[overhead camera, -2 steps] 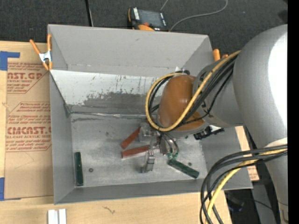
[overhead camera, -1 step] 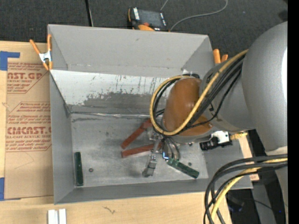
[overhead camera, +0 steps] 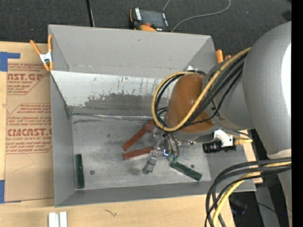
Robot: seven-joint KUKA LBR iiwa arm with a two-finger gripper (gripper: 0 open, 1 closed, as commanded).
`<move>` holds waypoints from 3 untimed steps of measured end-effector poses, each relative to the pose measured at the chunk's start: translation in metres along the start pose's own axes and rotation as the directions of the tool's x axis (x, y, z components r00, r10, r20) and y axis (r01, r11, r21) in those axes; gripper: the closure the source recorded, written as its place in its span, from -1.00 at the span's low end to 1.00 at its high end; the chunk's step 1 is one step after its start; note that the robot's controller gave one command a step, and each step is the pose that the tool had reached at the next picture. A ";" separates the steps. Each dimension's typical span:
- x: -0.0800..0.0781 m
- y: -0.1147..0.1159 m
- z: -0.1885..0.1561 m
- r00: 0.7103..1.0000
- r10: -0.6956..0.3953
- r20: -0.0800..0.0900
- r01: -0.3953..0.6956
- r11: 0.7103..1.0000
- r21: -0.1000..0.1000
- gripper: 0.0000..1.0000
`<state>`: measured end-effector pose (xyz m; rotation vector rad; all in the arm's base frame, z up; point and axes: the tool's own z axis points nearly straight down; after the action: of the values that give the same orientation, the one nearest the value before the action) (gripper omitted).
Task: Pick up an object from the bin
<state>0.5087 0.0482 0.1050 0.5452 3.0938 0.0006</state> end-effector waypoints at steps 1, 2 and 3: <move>0.010 -0.007 0.037 0.993 0.119 -0.004 -0.119 0.993 0.002 -1.00; 0.010 -0.007 0.038 0.993 0.118 -0.001 -0.118 0.993 0.001 -1.00; 0.010 -0.006 0.037 0.993 0.117 -0.002 -0.117 0.993 0.001 1.00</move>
Offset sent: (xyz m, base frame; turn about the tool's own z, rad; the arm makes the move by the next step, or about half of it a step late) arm -0.0100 -0.0040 -0.0350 0.1201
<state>0.4971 0.0457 0.0684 0.7261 3.0582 0.0001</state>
